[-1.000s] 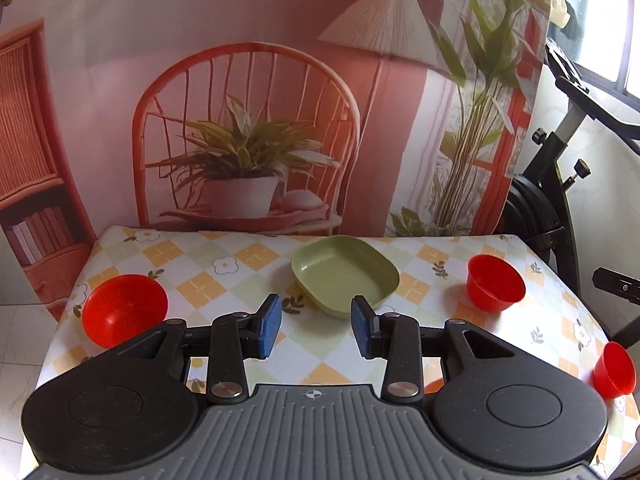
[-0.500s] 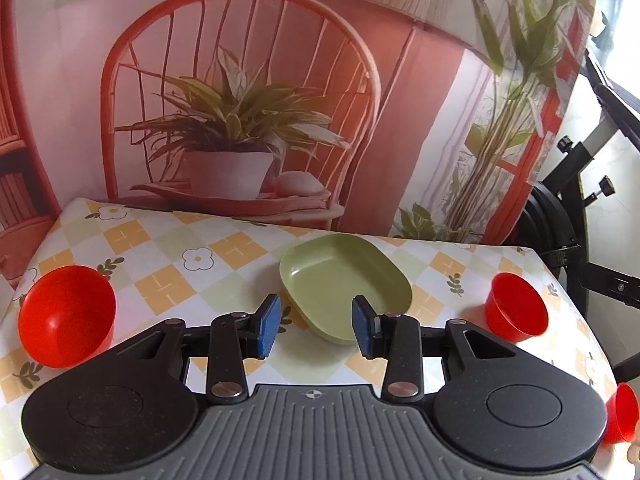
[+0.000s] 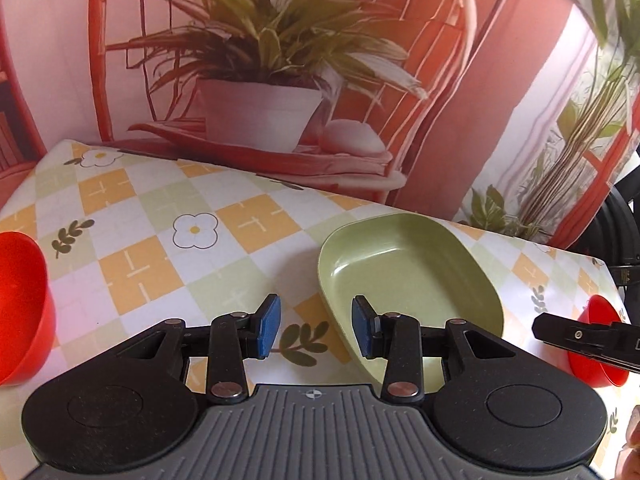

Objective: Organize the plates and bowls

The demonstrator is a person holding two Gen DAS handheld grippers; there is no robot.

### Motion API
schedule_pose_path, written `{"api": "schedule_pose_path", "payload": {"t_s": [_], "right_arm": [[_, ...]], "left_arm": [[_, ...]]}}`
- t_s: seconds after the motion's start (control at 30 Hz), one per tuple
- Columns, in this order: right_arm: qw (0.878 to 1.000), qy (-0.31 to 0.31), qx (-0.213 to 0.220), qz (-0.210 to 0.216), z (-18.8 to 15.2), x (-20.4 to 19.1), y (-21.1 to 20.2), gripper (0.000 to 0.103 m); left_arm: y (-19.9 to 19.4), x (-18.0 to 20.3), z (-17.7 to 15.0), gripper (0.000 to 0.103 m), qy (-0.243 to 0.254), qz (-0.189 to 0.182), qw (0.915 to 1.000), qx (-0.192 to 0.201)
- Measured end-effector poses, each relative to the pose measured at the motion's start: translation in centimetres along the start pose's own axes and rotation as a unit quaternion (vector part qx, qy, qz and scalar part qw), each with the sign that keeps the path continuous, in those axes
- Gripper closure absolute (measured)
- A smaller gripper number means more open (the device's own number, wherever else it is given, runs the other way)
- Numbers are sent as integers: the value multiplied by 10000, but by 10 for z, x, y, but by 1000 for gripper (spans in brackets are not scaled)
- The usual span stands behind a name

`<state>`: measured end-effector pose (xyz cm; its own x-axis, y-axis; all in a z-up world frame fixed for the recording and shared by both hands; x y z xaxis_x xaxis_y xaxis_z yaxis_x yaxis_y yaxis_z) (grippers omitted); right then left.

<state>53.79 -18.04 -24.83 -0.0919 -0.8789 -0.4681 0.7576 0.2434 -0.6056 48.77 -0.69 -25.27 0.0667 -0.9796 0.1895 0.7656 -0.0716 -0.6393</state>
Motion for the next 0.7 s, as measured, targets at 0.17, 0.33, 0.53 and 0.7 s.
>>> {"api": "schedule_pose_path", "payload": {"t_s": [0.17, 0.33, 0.53, 0.7], "right_arm": [[10000, 3, -11, -25, -2, -1, 18, 74], [9998, -116, -58, -134, -5, -2, 32, 74], [9993, -310, -50, -217, -8, -7, 42, 82], [9989, -404, -102, -196, -10, -11, 43, 91]], "left_arm": [[14, 1, -4, 63, -21, -76, 10000, -39], [22, 4, -9, 67, 20, -148, 9999, -56], [22, 11, -14, 90, 310, -136, 9994, -12], [19, 13, -15, 89, 331, -160, 9993, 19]]}}
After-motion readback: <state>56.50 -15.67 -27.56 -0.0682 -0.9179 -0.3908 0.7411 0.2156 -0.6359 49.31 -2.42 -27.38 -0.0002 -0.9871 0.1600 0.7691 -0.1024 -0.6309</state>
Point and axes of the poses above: each gripper's, at about its wrist camera, not at the fingertips, and y roughly the way its jaws point, x to its right, z to its top, the point moved 6 cm from there along y, roughly the way its jaws point, and after that the axes turned 9 degrees about x, right-handed, at the moved point
